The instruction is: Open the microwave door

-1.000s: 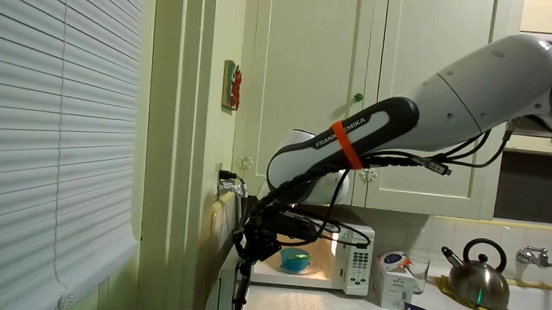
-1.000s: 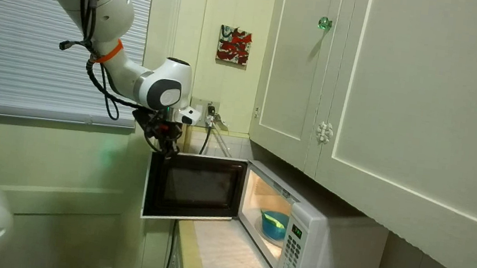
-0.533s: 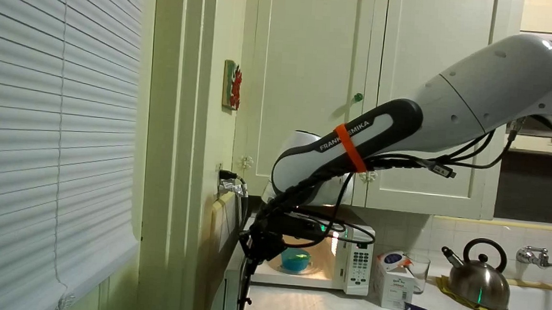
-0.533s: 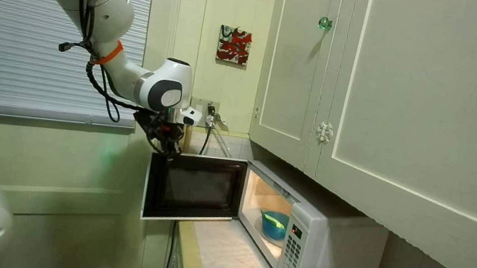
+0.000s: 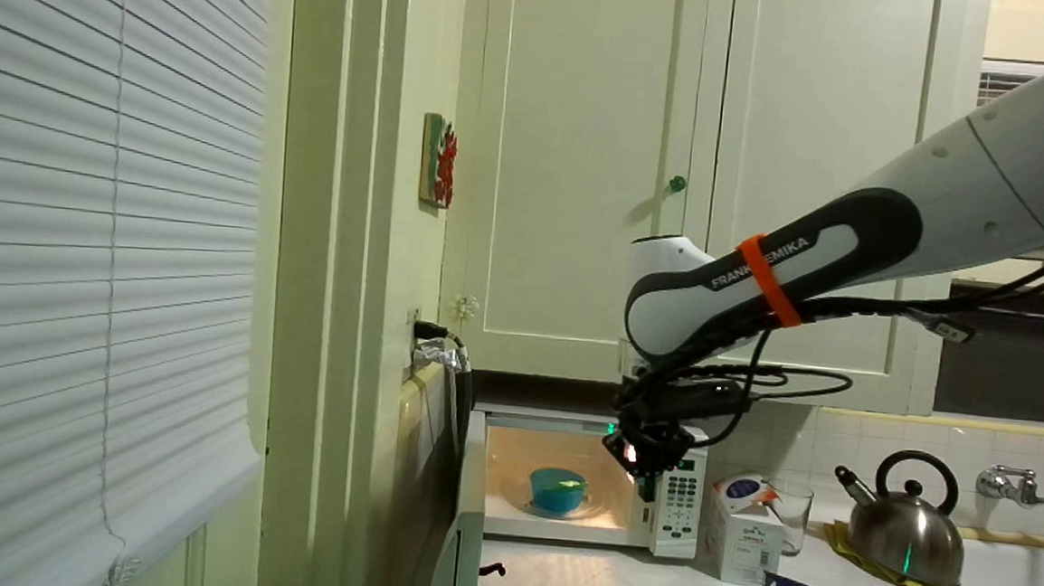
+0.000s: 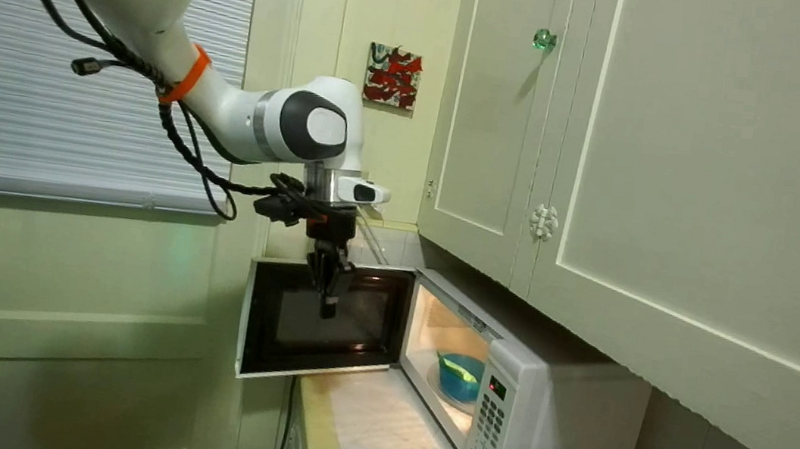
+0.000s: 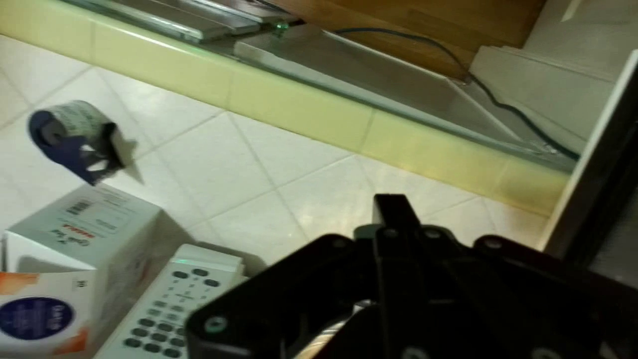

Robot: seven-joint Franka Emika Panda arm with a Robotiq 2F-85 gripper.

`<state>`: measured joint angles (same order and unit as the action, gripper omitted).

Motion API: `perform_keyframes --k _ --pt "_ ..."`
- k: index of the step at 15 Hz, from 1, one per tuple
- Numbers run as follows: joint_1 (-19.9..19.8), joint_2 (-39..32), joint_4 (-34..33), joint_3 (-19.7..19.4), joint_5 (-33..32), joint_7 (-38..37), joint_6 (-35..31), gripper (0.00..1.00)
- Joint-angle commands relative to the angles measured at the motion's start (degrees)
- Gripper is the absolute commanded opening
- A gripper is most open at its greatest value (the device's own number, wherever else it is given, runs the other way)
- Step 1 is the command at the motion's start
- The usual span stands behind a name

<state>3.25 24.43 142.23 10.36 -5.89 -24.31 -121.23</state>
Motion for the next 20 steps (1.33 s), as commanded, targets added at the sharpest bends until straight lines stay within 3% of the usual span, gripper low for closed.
perform_keyframes --k 1,2,4,8,13,15,16,17,20 --pt "-3.63 8.43 3.84 -2.45 -4.89 3.62 6.91 0.00" --pt "-4.43 9.94 4.30 -3.76 -5.87 5.72 8.25 0.26" --pt "-6.11 12.62 5.04 -6.09 -7.64 8.73 8.45 0.34" --pt "-6.91 16.13 3.18 -12.56 -3.22 17.22 10.87 0.65" --pt "-7.70 19.27 -0.15 -15.16 0.90 19.67 20.15 0.99" --pt "-7.10 23.85 1.39 -15.58 2.91 20.53 18.82 1.00" --pt "-7.24 27.58 3.91 -14.61 2.15 20.62 15.07 1.00" --pt "-8.06 20.77 0.06 -14.38 1.52 19.79 17.53 1.00" --pt "-7.89 25.29 1.44 -14.06 1.64 20.06 16.82 1.00"
